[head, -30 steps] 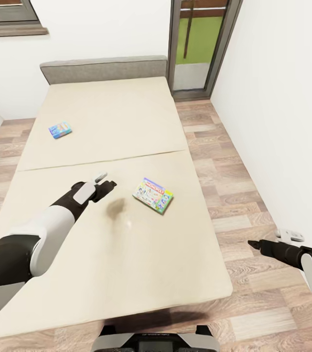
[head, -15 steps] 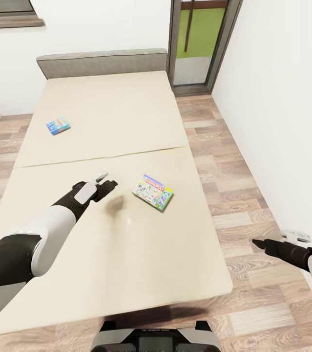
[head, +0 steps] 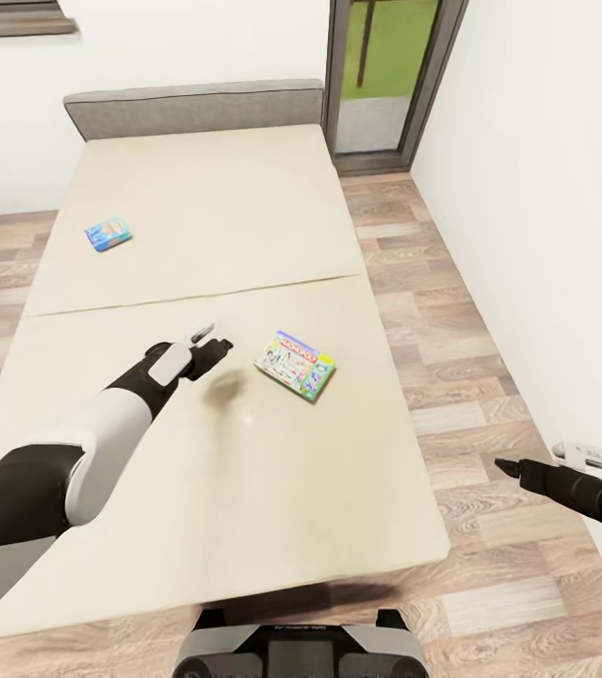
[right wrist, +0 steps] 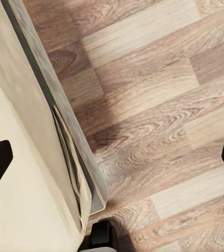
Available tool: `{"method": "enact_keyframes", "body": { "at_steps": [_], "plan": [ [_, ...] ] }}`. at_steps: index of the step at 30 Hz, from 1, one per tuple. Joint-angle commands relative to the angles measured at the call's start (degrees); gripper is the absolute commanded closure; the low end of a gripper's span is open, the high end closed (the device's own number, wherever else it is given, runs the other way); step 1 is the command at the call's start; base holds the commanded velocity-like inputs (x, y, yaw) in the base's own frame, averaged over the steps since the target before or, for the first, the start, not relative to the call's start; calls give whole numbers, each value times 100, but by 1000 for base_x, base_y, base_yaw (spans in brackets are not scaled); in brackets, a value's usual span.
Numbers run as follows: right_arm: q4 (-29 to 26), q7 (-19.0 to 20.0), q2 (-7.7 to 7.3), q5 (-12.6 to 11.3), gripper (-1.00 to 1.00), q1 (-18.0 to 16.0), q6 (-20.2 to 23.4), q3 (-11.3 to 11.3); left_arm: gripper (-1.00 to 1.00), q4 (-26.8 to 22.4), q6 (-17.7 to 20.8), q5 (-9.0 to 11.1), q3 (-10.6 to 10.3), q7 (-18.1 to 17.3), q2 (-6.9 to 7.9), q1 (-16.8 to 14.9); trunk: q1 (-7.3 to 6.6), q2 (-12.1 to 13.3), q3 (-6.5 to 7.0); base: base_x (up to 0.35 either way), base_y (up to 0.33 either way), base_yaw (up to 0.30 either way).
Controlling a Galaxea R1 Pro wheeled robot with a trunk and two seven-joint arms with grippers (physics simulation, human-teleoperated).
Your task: Put all the toys in the child's room - the three board games (two on the bed and one on the table), the two jigsaw puzzles on the table, and the tennis ball on the table - inside the toy box on the table in the child's room.
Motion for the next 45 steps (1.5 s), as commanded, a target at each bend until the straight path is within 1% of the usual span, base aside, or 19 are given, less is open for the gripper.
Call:
{"method": "enact_keyframes", "body": {
  "at_steps": [1,6,12,19,26,33,45],
  "plan": [
    [-4,26,0,8,-100,-3,27,-7,-100,-13,18,57,-32,47,2,-1,0,-3,-13,0,0,0],
    [-11,26,4,8,-100,-3,27,-18,-100,-10,65,52,-33,31,-39,-150,0,-3,-60,0,0,0],
    [-14,26,4,8,-100,-3,27,-25,-100,-7,170,50,-31,24,-37,-263,0,-3,-116,0,0,0],
    [-16,26,-1,8,-100,-3,27,-31,-100,-7,505,43,-26,76,-30,-481,0,-3,-182,0,0,0],
    [-19,26,-4,8,-100,-3,27,-32,-100,-6,701,35,-46,103,-55,-635,0,-3,-247,0,0,0],
    [-24,26,-9,8,-100,-3,27,-37,-100,-5,779,2,-77,107,-48,-681,0,-3,-313,0,0,0],
    [-25,26,-13,8,-100,-3,27,-43,-100,-5,802,-8,-88,107,-29,-688,0,-3,-425,0,0,0]
  ]
}}
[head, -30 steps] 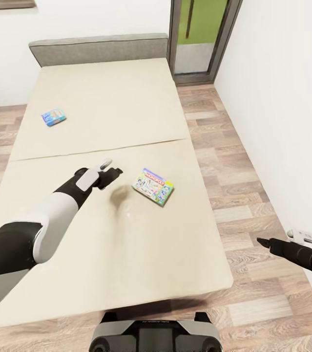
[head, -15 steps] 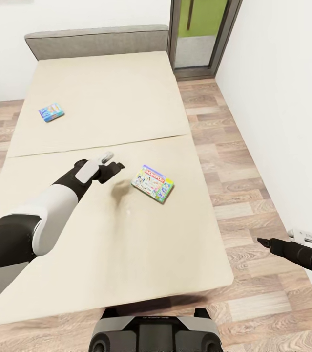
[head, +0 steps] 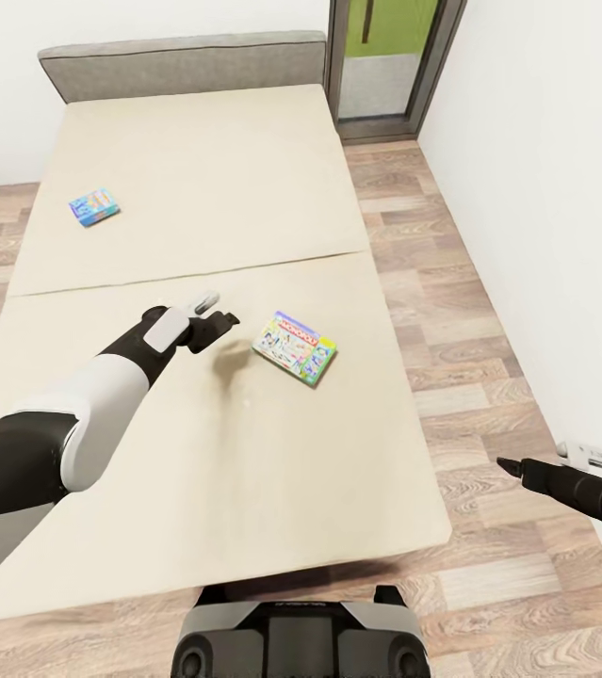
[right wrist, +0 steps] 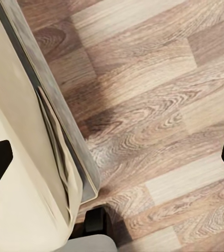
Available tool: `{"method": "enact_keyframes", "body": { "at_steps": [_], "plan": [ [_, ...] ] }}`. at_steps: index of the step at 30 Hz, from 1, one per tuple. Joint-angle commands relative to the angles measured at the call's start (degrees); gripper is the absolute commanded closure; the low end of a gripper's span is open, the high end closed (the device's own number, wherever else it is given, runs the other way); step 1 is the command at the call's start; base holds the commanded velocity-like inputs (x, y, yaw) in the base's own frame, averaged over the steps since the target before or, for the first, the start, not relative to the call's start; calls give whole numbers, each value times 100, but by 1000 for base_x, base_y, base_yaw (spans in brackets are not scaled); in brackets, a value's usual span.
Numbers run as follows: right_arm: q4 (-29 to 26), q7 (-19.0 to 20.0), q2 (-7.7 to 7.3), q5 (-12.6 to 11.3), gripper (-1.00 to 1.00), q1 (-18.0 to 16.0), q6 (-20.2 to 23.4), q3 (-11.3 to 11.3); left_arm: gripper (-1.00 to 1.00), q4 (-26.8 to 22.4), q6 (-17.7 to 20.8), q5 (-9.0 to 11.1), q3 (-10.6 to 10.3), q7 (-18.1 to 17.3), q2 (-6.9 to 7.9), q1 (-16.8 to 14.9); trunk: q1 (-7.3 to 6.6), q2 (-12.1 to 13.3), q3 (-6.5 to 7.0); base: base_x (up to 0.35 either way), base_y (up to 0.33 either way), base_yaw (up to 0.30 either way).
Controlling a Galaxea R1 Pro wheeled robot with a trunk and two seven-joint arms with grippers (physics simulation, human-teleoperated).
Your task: Put all the toys in the child's room - the three board games (two on the bed and one on the table), the two jigsaw puzzles on the table, and the tennis ball on the table - inside the toy box on the table in the child's room.
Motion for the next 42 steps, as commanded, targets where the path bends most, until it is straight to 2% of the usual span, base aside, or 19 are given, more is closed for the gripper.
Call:
{"method": "enact_keyframes", "body": {
  "at_steps": [1,42],
  "plan": [
    [-4,26,-1,8,-100,-3,27,-8,-100,-12,18,59,-37,49,4,0,0,-3,-12,0,0,0],
    [-74,26,-3,8,-100,-3,27,-81,-100,-13,13,55,-38,41,-2,-51,0,-3,-397,0,0,0]
  ]
}}
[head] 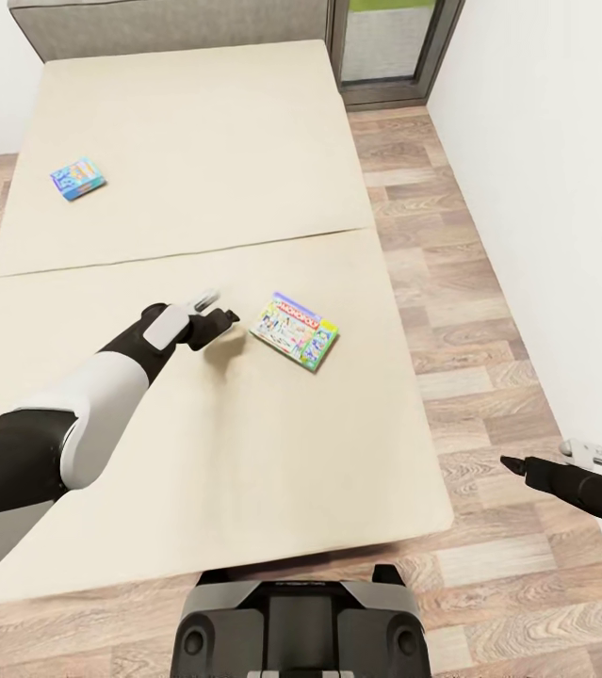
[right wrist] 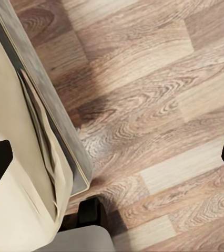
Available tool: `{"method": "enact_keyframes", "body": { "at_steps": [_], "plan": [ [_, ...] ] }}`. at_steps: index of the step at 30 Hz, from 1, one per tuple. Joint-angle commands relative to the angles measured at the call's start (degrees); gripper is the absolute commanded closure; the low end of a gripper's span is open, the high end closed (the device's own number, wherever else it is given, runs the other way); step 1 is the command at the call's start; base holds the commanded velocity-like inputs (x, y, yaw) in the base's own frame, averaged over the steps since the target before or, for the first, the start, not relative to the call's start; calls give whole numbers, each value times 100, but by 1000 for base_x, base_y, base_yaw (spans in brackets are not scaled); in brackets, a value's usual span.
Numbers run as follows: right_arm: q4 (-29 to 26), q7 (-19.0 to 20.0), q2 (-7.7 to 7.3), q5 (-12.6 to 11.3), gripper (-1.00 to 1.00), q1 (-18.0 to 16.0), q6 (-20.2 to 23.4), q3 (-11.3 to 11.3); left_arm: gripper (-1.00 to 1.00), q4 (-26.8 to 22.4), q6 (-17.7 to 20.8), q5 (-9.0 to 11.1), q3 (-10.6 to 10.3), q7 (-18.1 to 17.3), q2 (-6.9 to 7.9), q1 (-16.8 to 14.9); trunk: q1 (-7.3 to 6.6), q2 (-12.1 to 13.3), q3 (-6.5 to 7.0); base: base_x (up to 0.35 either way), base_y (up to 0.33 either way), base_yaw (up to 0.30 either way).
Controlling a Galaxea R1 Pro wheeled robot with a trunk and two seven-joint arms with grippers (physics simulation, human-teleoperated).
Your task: Put all the toys in the child's room - the three board games (two on the bed and one on the table), the two jigsaw puzzles on the table, and the tennis ball on the table - inside the toy box on the table in the child's room.
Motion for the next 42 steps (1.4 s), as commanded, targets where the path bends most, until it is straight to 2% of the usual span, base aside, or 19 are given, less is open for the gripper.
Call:
{"method": "enact_keyframes", "body": {
  "at_steps": [1,30,42],
  "plan": [
    [-4,27,0,9,-100,-3,27,-7,-100,-14,17,59,-39,49,0,-16,0,-3,-12,0,0,0],
    [-4,27,-1,9,-100,-2,27,-10,-100,-16,-1,59,-46,49,0,-79,0,-3,-281,0,0,0],
    [-4,27,1,9,-100,1,27,-6,-100,-71,-8,68,-47,49,-20,-79,0,-3,-316,0,0,0]
  ]
}}
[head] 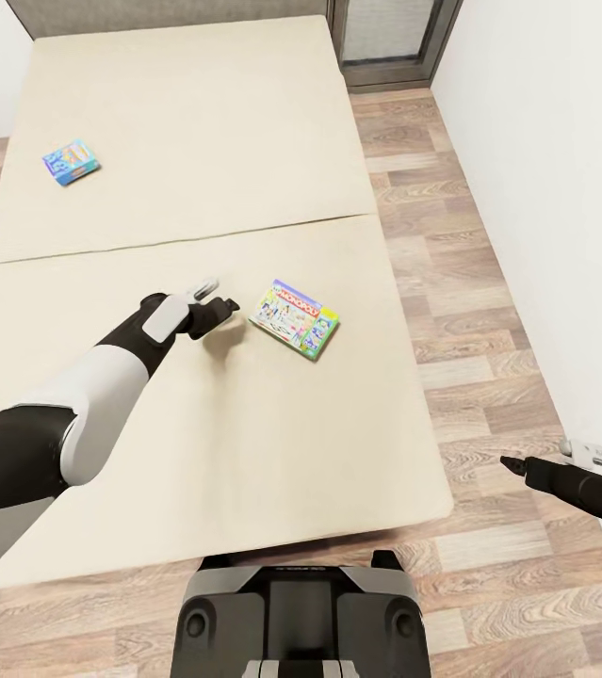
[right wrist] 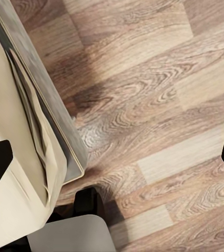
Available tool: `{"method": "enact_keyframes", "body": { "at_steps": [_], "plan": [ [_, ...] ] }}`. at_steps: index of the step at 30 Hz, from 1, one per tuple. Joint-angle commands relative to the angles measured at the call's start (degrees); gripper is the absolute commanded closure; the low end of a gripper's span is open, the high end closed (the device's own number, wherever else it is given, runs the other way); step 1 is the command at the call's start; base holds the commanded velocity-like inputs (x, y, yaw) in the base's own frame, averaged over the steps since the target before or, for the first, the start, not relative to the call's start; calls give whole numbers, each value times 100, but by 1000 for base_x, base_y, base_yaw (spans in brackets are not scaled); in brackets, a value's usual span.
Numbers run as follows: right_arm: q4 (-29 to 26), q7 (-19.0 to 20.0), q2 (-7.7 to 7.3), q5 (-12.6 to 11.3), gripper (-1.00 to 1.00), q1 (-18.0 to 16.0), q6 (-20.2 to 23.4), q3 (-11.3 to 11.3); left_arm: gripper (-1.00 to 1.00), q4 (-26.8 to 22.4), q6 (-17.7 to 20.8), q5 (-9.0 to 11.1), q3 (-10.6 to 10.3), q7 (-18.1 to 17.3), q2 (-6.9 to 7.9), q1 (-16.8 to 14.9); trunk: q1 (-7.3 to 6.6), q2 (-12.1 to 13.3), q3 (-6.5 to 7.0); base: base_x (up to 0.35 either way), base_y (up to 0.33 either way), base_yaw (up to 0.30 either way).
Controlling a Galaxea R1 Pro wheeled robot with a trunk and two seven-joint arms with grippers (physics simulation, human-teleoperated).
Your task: Put all the toys in the child's room - the three board games (two on the bed and one on the table), the two jigsaw puzzles on the table, and the tennis ball on the table - inside the toy box on the table in the child's room.
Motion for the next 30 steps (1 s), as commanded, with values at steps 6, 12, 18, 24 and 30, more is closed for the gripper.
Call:
{"method": "enact_keyframes", "body": {
  "at_steps": [6,12,18,24,30],
  "plan": [
    [-4,27,0,11,-100,0,27,-4,-100,41,16,176,-12,46,-8,0,126,-2,-7,0,0,0],
    [-4,25,0,12,-100,2,27,-3,-100,-182,24,173,-9,43,-1,11,126,-2,-8,0,0,0],
    [-4,25,0,16,-100,1,27,-4,-100,-272,27,172,-13,26,28,41,126,-2,-9,0,0,0],
    [-4,21,2,18,-100,2,27,-4,-100,-302,28,171,-16,21,52,57,126,-2,-9,0,0,0],
    [-4,20,5,18,-100,0,27,-3,-100,-309,28,170,-18,23,58,62,126,-2,-9,0,0,0]
  ]
}}
